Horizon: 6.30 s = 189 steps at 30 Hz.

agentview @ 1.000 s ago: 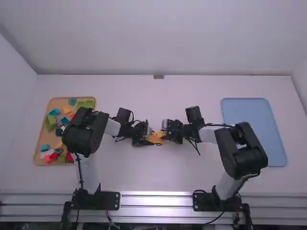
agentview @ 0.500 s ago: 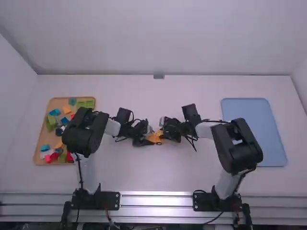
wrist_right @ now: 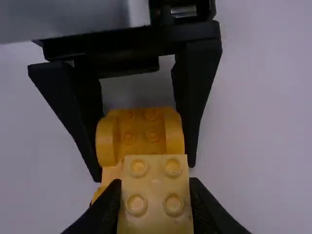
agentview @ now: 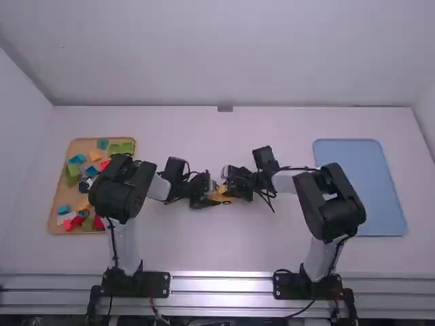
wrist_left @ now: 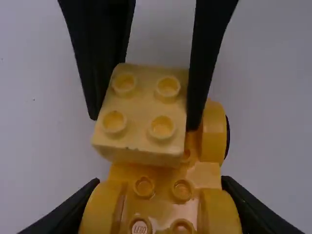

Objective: Assemble lego blocks to make yellow taxi

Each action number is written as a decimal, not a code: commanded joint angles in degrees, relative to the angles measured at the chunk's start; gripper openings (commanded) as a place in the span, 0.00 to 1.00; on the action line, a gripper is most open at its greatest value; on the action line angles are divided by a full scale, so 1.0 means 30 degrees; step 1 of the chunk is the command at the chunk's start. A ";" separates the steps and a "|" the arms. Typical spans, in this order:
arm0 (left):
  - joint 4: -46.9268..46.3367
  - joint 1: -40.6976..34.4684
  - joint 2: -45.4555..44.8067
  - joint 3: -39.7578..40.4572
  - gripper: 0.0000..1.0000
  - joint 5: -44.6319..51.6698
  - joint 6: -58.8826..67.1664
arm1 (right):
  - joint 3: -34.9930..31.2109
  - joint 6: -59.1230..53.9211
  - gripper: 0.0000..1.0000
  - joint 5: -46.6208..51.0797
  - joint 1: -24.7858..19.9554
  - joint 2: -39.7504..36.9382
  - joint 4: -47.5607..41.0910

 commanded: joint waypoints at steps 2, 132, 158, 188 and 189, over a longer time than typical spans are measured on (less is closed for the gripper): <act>0.0729 -0.0109 0.0546 -0.1392 0.41 -0.2499 -0.1472 | 0.0138 0.0109 0.11 0.1027 0.0066 0.0372 -0.0240; -0.0379 -0.0109 0.0539 -0.0911 0.20 -0.2433 -0.0954 | -0.1537 0.0656 0.00 -0.0437 -0.0933 0.0000 0.1450; -0.0350 -0.0109 0.0539 -0.0911 0.20 -0.2433 -0.0947 | 0.2266 -0.0087 0.06 -0.4809 -0.1931 -0.1013 -0.2557; -0.7599 0.0036 -1.2582 -0.0911 0.99 -1.0681 -0.8109 | 0.5362 0.8794 0.99 -0.7278 -0.1173 -0.3104 0.3300; -0.8539 0.0036 -1.4032 -0.0911 0.99 -1.1759 -0.8932 | 0.5472 0.8459 0.99 -0.7264 -0.0933 -0.3104 0.3279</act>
